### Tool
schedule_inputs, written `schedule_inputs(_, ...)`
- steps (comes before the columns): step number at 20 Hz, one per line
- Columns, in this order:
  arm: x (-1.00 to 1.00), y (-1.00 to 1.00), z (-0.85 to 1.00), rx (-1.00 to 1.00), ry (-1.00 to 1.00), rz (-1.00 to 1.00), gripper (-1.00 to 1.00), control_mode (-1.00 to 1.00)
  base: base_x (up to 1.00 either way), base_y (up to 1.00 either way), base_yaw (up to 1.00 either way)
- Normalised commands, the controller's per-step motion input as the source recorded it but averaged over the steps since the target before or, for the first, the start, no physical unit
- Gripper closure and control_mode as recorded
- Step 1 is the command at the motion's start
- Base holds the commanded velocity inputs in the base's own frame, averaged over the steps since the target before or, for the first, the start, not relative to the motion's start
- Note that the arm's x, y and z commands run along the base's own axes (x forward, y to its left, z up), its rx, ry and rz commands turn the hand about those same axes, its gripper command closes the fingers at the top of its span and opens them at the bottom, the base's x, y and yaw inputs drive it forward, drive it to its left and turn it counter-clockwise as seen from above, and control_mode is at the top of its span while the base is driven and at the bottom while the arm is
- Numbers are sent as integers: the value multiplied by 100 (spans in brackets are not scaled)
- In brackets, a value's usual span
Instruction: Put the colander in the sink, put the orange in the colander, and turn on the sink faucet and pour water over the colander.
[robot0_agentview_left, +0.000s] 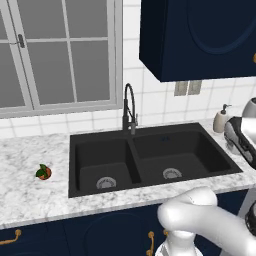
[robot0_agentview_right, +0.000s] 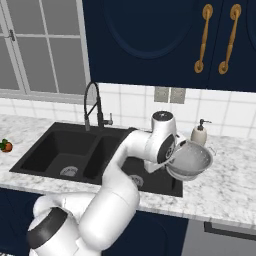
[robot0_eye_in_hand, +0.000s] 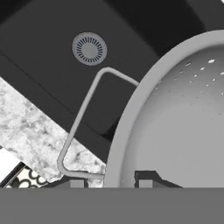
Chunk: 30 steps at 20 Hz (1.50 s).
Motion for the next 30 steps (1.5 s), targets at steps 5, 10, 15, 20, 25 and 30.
schedule_inputs(5,-37,49,36,0,0,0,100,-100,0,0,0)
schedule_inputs(10,-28,49,29,0,0,0,100,-100,0,0,0)
schedule_inputs(15,-35,52,25,0,0,0,100,-100,0,0,0)
schedule_inputs(20,-41,58,29,0,0,0,100,-100,0,0,0)
schedule_inputs(25,-30,83,17,0,0,2,100,-100,0,0,0)
schedule_inputs(30,-14,87,8,0,0,9,100,-100,0,0,0)
